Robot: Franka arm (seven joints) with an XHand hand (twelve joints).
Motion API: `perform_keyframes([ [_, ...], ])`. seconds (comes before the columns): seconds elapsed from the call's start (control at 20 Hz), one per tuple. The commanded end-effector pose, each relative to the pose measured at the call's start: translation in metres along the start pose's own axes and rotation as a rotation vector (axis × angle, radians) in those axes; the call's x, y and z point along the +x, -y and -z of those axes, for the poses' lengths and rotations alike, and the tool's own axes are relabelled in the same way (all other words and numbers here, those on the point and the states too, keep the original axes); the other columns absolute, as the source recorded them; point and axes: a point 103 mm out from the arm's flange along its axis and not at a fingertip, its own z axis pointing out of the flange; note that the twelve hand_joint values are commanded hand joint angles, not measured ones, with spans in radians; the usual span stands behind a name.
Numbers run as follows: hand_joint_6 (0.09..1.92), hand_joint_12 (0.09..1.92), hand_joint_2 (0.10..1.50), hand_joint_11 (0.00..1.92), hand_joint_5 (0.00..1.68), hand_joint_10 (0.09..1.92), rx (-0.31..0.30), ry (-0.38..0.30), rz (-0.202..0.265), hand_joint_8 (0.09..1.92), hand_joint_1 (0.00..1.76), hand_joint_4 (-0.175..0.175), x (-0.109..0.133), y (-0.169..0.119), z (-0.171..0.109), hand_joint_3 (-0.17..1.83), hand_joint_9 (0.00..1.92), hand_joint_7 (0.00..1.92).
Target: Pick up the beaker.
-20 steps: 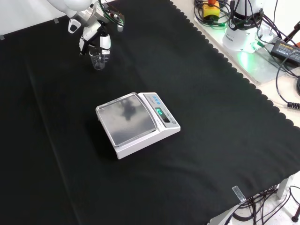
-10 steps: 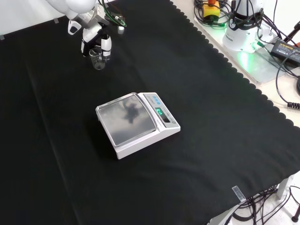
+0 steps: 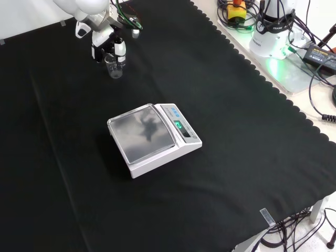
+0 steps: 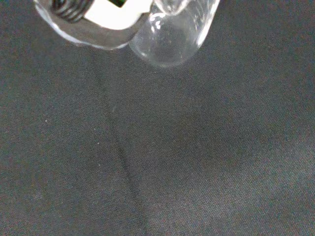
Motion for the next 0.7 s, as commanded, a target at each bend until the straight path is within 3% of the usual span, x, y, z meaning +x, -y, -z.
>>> perform_keyframes([
  [0.05, 0.62, 0.56, 0.75, 1.60, 0.93, 0.15, -0.015, 0.027, -0.005, 0.72, 1.05, -0.157, 0.002, 0.003, 0.002, 0.55, 1.49, 0.99],
  [0.15, 0.84, 0.54, 0.92, 1.64, 0.98, 0.12, -0.016, 0.031, -0.004, 0.71, 1.09, -0.097, 0.003, 0.004, 0.002, 0.32, 1.52, 1.03],
  [0.25, 0.93, 0.51, 1.03, 1.67, 1.00, 0.10, -0.023, 0.032, -0.005, 0.71, 1.11, -0.075, 0.004, 0.006, 0.003, 0.13, 1.54, 1.04],
  [0.5, 0.96, 0.50, 1.08, 1.68, 1.01, 0.09, -0.038, 0.044, -0.006, 0.71, 1.13, -0.096, 0.007, 0.013, 0.008, 0.04, 1.54, 1.06],
  [0.7, 0.96, 0.49, 1.08, 1.67, 1.01, 0.09, -0.048, 0.072, 0.032, 0.71, 1.13, -0.112, 0.008, 0.024, 0.019, 0.03, 1.54, 1.07],
])
